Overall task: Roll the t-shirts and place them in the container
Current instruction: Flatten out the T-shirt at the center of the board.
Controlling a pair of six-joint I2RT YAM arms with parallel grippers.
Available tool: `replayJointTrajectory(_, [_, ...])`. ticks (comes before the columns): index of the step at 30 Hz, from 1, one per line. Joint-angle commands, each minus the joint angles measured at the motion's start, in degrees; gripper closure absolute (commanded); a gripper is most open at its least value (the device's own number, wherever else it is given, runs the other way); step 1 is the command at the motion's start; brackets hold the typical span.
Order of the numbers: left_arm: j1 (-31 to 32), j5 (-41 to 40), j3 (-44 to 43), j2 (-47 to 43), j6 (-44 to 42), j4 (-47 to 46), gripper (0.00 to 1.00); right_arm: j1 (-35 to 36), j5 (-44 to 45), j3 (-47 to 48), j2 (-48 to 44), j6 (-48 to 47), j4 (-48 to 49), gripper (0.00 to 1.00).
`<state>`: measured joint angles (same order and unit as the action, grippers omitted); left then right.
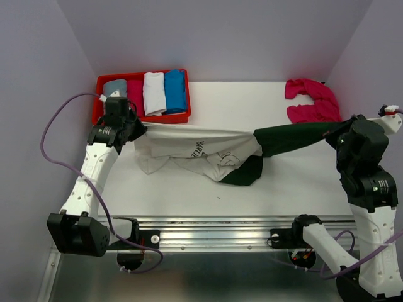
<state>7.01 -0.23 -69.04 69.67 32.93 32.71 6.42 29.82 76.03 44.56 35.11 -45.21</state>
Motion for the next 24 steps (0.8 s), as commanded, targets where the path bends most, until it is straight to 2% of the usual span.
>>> replayJointTrajectory(1, [-0.8,2.0,1.6,-4.5,-2.3,0.5,1.0,-0.3,2.8,-0.5,-2.5,-1.3,0.2,0.99])
replayJointTrajectory(4, [-0.8,4.4,7.1,-7.6,-2.5,-0.4,1.0,-0.3,1.3,-3.9,-3.9,0.4,-1.6,0.99])
replayJointTrajectory(5, [-0.8,5.3,8.6,-8.5,-2.4,-1.3,0.92,-0.3,0.5,-4.9,-4.3,1.0,-1.9,0.99])
replayJointTrajectory(6, [-0.8,7.7,11.7,-9.8,-2.3,-1.9,0.66,-0.3,0.2,-7.1,-5.1,1.3,-2.2,0.99])
replayJointTrajectory(7, [-0.8,8.5,13.4,-10.3,-2.3,-2.7,0.56,-0.3,0.1,-8.2,-5.4,1.7,-2.9,0.99])
replayJointTrajectory(10, [-0.8,9.5,18.0,-11.0,-1.2,-5.4,0.4,-0.3,-1.2,-11.4,-6.2,3.0,-3.5,0.99])
replayJointTrajectory(13, [-0.8,10.2,20.2,-9.9,-0.5,-6.0,0.41,-0.3,-1.8,-12.8,-6.3,3.4,-3.7,0.99])
replayJointTrajectory(18, [-0.8,9.5,22.1,-8.8,0.3,-6.9,0.54,-0.3,-1.8,-13.5,-6.1,3.5,-3.6,0.99])
replayJointTrajectory(22, [-0.6,9.6,25.1,-9.4,1.8,-6.8,0.69,-0.3,-1.8,-13.9,-5.7,3.7,-3.4,0.99])
replayJointTrajectory(24, [0.5,10.2,27.6,-10.4,3.5,-6.8,0.7,-0.3,-2.2,-14.2,-5.6,4.0,-3.2,0.99])
